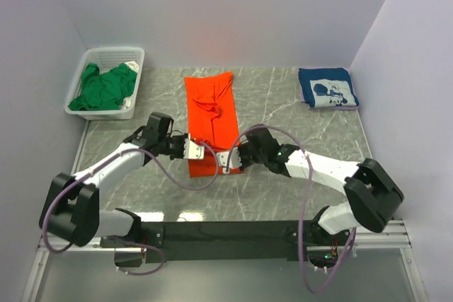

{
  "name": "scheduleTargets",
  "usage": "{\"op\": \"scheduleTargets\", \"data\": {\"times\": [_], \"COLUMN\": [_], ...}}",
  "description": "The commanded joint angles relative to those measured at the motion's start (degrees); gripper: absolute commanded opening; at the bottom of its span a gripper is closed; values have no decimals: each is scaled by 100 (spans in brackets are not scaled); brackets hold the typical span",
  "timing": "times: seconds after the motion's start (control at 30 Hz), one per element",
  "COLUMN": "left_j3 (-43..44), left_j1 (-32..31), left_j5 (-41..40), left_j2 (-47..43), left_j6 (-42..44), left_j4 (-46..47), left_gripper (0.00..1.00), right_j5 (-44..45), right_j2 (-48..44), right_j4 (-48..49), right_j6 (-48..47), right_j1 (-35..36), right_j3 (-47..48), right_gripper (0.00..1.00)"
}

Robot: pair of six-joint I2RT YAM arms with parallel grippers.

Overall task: Fold and stack the t-shirts
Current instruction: Fold the tshirt

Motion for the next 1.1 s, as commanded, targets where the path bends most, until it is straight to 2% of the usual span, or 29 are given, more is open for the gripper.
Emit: {"op": "scheduleTargets", "data": {"times": [0.0,0.23,0.53,0.6,0.63,0.67,0.73,0.77,0.83,0.87,0.93,1.07], "left_j3": [540,1165,1666,1893,1982,2044,2176,2254,2404,2465,2563,2257], "left_j1": [289,580,843,887,914,940,958,984,1010,1054,1116,1257], "left_j5": [467,687,688,635,618,591,460,442,433,424,424,626], "left_j2": [353,1354,2295,2480,2663,2735,2875,2876,2867,2841,2649,1946], "left_j6": [800,1512,1802,1724,1628,1601,1461,1355,1049,899,478,36], "left_j4": [347,400,709,664,673,681,786,839,814,787,665,120], "left_gripper": [2,2,3,7,16,20,27,36,44,51,52,53], "right_j5": [-285,-453,-506,-436,-296,-225,-111,3,118,179,224,-118], "right_j2": [410,1298,2318,2546,2617,2679,2767,2724,2575,2365,2109,1310], "right_j4": [412,412,640,702,815,973,1079,1132,1281,1326,1239,117], "right_j6": [-540,-699,-751,-699,-620,-567,-436,-357,-312,-260,-111,215], "right_j1": [-363,-864,-1172,-1181,-1181,-1181,-1199,-1199,-1199,-1199,-1216,-1243], "right_j3": [482,1359,2160,2257,2284,2319,2407,2407,2276,2240,2153,2003], "right_gripper": [0,0,0,0,1,13,28,42,54,55,55,52]}}
